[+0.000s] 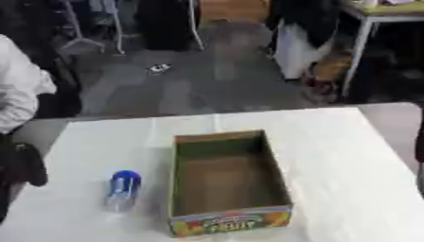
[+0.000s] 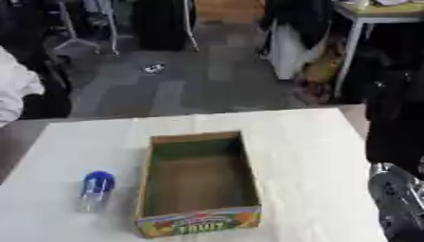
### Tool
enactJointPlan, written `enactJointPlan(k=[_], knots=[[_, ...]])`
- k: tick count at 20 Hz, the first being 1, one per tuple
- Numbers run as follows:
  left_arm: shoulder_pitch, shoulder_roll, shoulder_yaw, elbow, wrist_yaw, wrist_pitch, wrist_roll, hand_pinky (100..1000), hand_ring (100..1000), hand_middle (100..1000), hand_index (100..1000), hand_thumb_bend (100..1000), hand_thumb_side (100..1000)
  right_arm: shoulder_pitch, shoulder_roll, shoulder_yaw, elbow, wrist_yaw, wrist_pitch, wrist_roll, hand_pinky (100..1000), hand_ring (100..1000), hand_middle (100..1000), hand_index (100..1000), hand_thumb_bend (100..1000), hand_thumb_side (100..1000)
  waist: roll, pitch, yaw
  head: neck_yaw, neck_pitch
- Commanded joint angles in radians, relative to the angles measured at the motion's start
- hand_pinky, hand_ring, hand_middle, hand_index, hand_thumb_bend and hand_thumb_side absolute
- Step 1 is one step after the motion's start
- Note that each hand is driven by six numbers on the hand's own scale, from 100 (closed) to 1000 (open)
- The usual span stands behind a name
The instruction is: Pick up objects on the table and place them in the box.
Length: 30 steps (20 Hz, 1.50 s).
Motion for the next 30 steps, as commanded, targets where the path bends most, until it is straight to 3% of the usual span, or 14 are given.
enactJointPlan(k=[1, 10, 16, 18, 19, 26, 30], knots=[[-0.008, 0.010, 0.007, -0.014, -0.004, -0.013, -0.011, 462, 512, 732, 688, 291, 916, -0.011, -0.010, -0.005, -0.010, -0.002, -0.146, 0.150, 229, 310, 414, 530, 201, 1000, 0.001, -0.012, -0.001, -0.013, -0.009], [-0.007, 0.011, 0.007, -0.014, -0.005, -0.013, -0.011, 463, 512, 733, 688, 292, 916, -0.011, -0.010, -0.003, -0.010, -0.007, -0.143, 0.147, 228, 309, 414, 530, 211, 1000, 0.001, -0.013, -0.001, -0.010, 0.000], [-0.009, 0.016, 0.022, -0.014, -0.002, -0.020, 0.005, 471, 518, 732, 693, 295, 910, -0.010, -0.011, -0.012, -0.010, -0.004, -0.139, 0.146, 231, 313, 418, 527, 207, 1000, 0.001, -0.015, 0.004, -0.002, 0.066], [-0.008, 0.022, 0.032, -0.014, -0.011, -0.027, 0.016, 472, 519, 735, 710, 300, 910, -0.012, -0.007, -0.018, -0.010, -0.007, -0.145, 0.139, 227, 313, 415, 523, 100, 1000, 0.001, -0.014, 0.004, 0.002, 0.078], [-0.007, 0.025, 0.036, -0.014, -0.021, -0.031, 0.021, 472, 519, 736, 714, 300, 911, -0.013, -0.005, -0.019, -0.010, -0.014, -0.146, 0.134, 225, 313, 414, 522, 100, 1000, 0.000, -0.013, 0.002, 0.003, 0.078], [0.047, 0.101, 0.031, -0.014, -0.216, -0.007, 0.076, 433, 501, 769, 845, 341, 905, -0.011, -0.004, -0.036, -0.010, -0.045, -0.123, 0.112, 231, 309, 413, 522, 100, 1000, -0.001, -0.012, -0.005, 0.000, 0.084], [0.040, 0.171, 0.028, -0.014, -0.294, -0.036, 0.101, 440, 512, 780, 862, 390, 883, -0.006, -0.011, -0.032, -0.010, -0.038, -0.124, 0.125, 232, 310, 414, 522, 100, 1000, -0.001, -0.013, -0.004, -0.006, 0.091]])
